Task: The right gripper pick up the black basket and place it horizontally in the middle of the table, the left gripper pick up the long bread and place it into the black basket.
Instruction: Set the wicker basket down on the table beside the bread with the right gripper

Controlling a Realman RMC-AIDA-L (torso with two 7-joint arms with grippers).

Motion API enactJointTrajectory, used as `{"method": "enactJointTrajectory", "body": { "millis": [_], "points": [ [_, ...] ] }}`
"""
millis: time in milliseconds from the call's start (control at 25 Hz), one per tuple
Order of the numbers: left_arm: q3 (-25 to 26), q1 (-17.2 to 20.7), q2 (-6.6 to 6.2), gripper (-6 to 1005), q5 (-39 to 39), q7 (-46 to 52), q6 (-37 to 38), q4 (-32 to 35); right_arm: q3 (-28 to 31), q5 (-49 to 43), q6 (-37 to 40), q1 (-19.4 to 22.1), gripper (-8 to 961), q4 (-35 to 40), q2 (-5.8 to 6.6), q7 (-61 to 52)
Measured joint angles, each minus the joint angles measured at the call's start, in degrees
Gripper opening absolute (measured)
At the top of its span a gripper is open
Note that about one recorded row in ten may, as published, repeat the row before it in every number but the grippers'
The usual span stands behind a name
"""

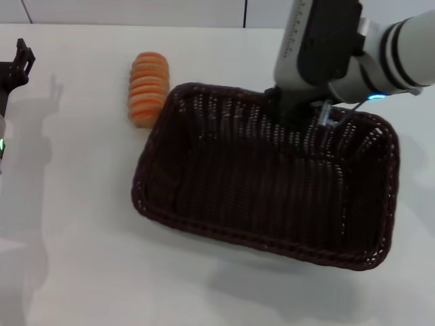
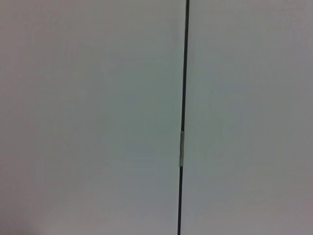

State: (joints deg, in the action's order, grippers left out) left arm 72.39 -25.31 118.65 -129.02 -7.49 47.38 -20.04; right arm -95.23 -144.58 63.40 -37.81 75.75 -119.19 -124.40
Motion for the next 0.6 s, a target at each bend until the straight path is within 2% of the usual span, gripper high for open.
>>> {"method": "enactJointTrajectory", "body": {
  "millis": [600],
  "points": [
    [0.0, -0.4, 0.00, 849, 0.1, 0.6, -0.1, 0.0, -6.4, 8.8, -4.3, -3.9, 203, -3.3, -0.08, 5.1]
  ]
}}
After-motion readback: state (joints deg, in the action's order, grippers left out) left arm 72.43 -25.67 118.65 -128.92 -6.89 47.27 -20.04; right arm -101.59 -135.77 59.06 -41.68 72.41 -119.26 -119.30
